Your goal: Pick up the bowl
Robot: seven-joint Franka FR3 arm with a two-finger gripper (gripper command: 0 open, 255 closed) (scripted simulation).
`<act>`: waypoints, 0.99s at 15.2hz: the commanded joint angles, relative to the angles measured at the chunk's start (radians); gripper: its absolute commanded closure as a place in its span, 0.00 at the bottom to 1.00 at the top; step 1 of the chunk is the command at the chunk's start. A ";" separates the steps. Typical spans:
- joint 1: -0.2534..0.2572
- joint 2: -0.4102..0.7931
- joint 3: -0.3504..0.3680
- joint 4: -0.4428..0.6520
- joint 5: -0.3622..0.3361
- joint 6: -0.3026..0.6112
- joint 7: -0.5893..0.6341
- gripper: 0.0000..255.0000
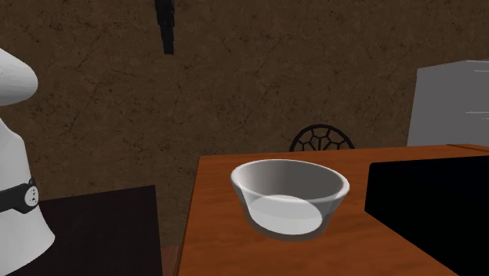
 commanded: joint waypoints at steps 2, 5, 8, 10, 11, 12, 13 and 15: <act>-0.004 0.026 0.001 -0.010 -0.006 0.035 0.002 0.00; -0.016 0.110 0.003 -0.030 -0.026 0.139 0.009 0.00; -0.030 0.206 0.006 -0.038 -0.047 0.241 0.019 0.00; -0.040 0.274 0.007 -0.035 -0.063 0.307 0.027 0.00; -0.045 0.310 0.008 -0.032 -0.072 0.338 0.032 0.00; -0.050 0.346 0.008 -0.027 -0.080 0.369 0.037 0.00; -0.055 0.383 0.009 -0.020 -0.090 0.399 0.043 0.00; -0.066 0.458 0.010 -0.003 -0.110 0.457 0.056 0.00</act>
